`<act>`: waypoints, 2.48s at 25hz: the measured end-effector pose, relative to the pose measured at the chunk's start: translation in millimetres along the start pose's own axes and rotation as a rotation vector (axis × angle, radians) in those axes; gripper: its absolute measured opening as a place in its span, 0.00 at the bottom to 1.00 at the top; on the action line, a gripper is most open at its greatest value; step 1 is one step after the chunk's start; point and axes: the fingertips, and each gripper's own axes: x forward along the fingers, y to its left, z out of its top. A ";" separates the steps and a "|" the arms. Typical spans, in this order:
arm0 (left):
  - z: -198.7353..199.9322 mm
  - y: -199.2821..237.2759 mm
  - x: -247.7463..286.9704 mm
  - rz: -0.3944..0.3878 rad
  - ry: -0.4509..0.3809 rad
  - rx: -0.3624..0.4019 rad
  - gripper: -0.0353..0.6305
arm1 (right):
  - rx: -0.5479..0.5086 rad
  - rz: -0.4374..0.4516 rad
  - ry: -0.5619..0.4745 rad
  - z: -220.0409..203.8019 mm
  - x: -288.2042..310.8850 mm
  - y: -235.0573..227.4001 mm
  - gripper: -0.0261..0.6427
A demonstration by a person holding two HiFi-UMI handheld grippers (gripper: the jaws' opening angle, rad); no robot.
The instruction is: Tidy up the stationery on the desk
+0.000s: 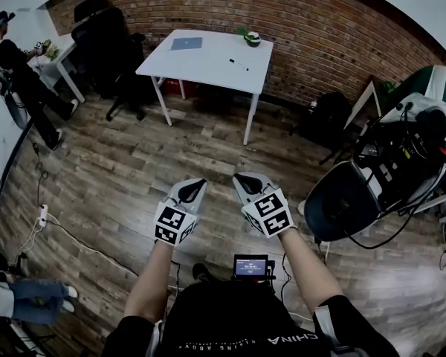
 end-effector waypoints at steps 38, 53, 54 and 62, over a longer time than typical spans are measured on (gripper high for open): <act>-15.4 165.5 137.3 -0.004 0.048 -0.067 0.06 | 0.040 0.018 0.078 19.3 175.0 -125.5 0.05; -16.5 303.9 160.0 -0.045 0.034 -0.066 0.06 | 0.069 -0.042 0.102 66.8 293.3 -143.5 0.05; -18.6 306.6 163.0 -0.047 0.035 -0.068 0.06 | 0.071 -0.043 0.102 66.4 297.1 -145.6 0.05; -25.1 338.6 193.0 -0.046 0.052 -0.074 0.06 | 0.085 -0.031 0.100 69.8 339.6 -172.3 0.05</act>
